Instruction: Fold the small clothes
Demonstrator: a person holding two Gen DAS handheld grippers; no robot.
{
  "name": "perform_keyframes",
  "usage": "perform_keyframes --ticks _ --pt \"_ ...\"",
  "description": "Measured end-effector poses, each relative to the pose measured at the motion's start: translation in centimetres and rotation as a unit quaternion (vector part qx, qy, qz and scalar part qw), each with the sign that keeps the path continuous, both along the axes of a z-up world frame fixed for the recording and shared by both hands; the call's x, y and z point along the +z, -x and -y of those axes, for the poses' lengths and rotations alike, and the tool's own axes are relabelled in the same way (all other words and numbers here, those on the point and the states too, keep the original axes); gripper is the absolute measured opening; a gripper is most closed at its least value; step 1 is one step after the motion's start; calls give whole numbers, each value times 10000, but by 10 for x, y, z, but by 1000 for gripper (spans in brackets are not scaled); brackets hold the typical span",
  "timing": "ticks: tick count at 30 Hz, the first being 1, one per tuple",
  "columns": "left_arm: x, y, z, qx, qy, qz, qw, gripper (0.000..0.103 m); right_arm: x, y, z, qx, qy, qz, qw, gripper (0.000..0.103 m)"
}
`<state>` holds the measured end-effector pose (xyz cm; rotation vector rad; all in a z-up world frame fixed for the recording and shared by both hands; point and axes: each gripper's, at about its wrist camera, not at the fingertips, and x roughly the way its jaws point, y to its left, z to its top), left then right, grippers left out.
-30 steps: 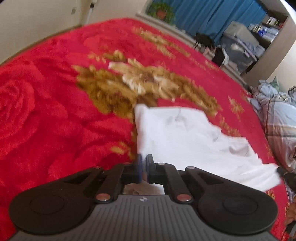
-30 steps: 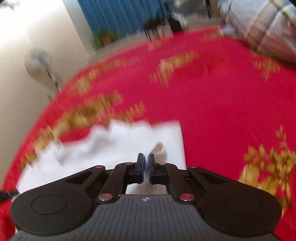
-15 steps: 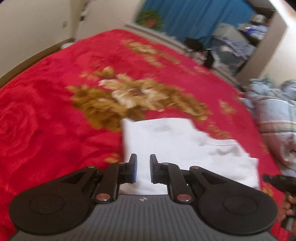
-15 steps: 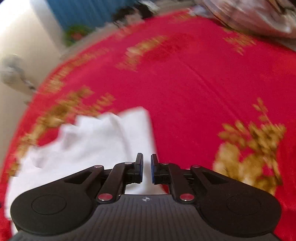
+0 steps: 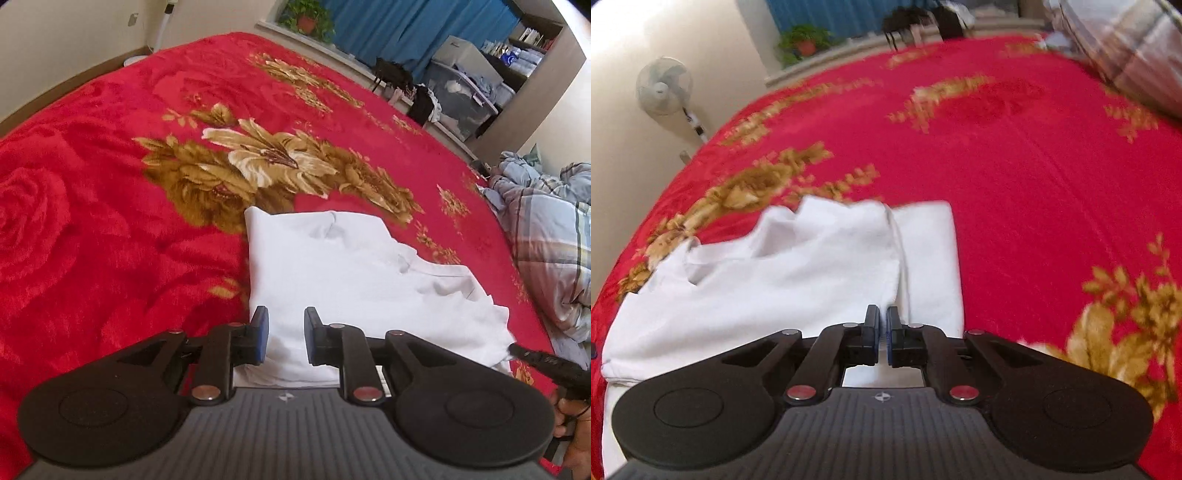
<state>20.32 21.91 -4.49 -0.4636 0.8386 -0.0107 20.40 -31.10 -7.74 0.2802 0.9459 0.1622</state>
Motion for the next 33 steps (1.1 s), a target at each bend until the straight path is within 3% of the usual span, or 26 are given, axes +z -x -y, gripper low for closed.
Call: perform_keyframes --ticks 3,5,7,9,10,12,14,15,17,18,19,23,24,27,30,33 --pt "4 2 3 -114 64 72 9999 21 29 6 5 -238 -215 449 9985 3" --pt "1 0 8 -224 -40 4 9997 21 40 10 9 -448 -41 606 9971 3" --pt "-12 -5 16 -311 -468 -394 9976 21 27 7 15 -753 290 154 9966 6" --pt "-17 -6 19 -281 -713 -558 9955 21 4 -2 18 -777 291 -534 9951 8" --pt "-14 -5 19 -268 -689 -494 9960 21 0 -2 21 -882 173 -565 9944 10" --pt "-4 -2 18 -261 -522 -219 9981 21 10 2 20 -890 168 -186 9957 10" --pt "2 1 21 -341 -442 4 9984 21 20 6 14 -676 82 264 9973 19" --pt "-1 1 24 -386 -516 -42 9979 21 19 5 11 -527 -36 275 9982 21" --pt "-18 -3 32 -478 -898 -517 9935 22 1 -1 7 -282 19 -192 9994 21" --pt "-24 -2 33 -489 -1021 -614 9917 22 -11 -3 6 -206 113 -511 9984 20" --pt "-20 0 33 -447 -1006 -524 9925 22 -15 0 7 -210 38 -533 9983 20" --pt "0 15 33 -427 -846 8 9955 30 14 13 3 -209 279 -117 9993 23" --pt "-2 17 36 -482 -941 -42 9944 33 21 19 4 -184 290 -41 9994 23" --pt "-23 24 39 -496 -1167 -799 9887 31 47 38 7 -113 242 133 9996 23" --pt "2 47 45 -496 -995 -461 9927 32 80 68 21 -191 108 353 9991 26" --pt "44 80 56 -609 -1087 53 9922 32 110 108 40 -252 15 529 9983 32"
